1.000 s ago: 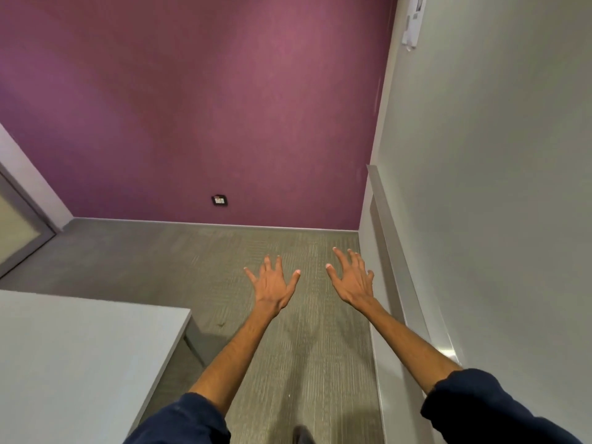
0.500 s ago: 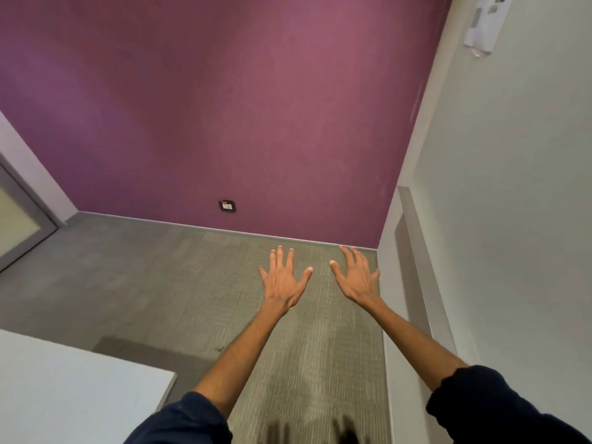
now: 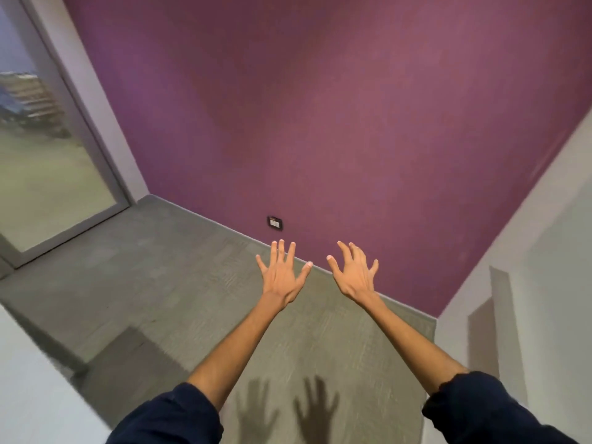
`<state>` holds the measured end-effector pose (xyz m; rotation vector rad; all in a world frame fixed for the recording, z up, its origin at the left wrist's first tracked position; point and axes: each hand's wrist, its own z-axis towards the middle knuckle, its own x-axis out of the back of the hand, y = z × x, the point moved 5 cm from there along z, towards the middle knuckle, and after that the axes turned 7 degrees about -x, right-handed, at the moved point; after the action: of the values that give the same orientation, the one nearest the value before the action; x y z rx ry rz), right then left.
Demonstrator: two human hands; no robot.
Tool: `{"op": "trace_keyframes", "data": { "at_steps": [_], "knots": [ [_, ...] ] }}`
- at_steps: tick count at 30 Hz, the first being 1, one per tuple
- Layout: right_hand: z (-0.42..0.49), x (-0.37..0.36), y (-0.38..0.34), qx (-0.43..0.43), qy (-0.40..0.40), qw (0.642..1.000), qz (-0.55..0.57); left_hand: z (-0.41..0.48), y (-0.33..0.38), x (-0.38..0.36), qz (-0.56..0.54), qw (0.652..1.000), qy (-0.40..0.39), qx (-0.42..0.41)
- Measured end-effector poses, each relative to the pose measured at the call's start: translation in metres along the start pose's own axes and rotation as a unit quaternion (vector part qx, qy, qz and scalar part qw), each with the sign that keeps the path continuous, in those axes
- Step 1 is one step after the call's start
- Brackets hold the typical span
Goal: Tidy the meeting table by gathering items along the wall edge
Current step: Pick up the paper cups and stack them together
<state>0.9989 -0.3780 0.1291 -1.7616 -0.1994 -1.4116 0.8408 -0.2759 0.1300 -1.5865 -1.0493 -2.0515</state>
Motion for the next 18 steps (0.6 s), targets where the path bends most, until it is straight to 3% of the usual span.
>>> {"op": "trace_keyframes", "data": {
  "at_steps": [11, 18],
  "knots": [
    [0.118, -0.075, -0.09, 0.073, -0.099, 0.992, 0.026, 0.094, -0.091, 0.016, 0.024, 0.992, 0.005, 0.126],
    [0.198, -0.143, -0.179, 0.131, -0.143, 0.981, 0.012, 0.153, -0.189, 0.02, 0.015, 0.982, 0.021, 0.188]
  ]
}}
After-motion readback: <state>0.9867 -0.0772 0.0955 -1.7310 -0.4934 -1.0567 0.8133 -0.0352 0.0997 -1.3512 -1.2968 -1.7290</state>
